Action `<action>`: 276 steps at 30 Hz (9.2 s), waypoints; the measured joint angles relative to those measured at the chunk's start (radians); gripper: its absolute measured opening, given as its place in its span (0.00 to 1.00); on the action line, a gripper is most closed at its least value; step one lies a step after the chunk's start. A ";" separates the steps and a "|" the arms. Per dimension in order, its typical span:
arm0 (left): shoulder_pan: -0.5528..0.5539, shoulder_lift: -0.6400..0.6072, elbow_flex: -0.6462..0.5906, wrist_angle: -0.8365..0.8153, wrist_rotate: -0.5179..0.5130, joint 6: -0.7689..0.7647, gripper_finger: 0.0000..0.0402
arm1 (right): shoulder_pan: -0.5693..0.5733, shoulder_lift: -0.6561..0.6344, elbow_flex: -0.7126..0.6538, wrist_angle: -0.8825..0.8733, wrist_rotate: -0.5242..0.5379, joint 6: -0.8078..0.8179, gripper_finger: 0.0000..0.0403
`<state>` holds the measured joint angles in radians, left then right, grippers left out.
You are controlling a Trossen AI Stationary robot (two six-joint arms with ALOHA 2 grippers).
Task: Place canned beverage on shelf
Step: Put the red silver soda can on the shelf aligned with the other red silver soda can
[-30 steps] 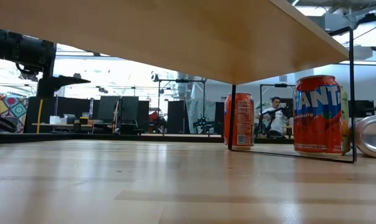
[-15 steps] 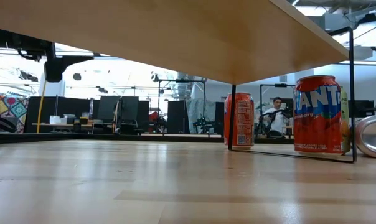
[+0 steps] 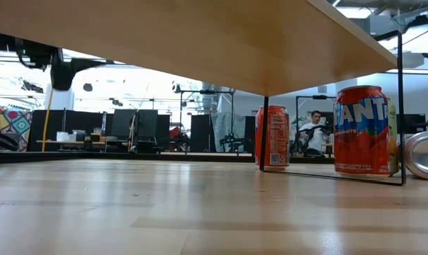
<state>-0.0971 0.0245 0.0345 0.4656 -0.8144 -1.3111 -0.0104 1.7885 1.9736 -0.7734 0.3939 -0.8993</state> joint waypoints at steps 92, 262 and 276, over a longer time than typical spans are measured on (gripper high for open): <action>0.428 1.108 0.830 0.091 1.540 -0.242 0.87 | 0.075 -0.004 -0.012 0.177 -0.010 -0.448 0.58; 0.489 1.597 1.454 -0.379 2.379 0.748 0.83 | -0.003 -0.133 0.112 -0.079 -0.531 0.428 0.79; 0.483 1.597 1.454 -0.378 2.373 0.730 0.83 | 0.009 -0.134 0.113 -0.081 -0.566 0.425 0.57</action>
<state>0.3863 1.6211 1.4883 0.0879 1.5585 -0.5812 -0.0010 1.6547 2.0861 -0.8543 -0.1721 -0.4744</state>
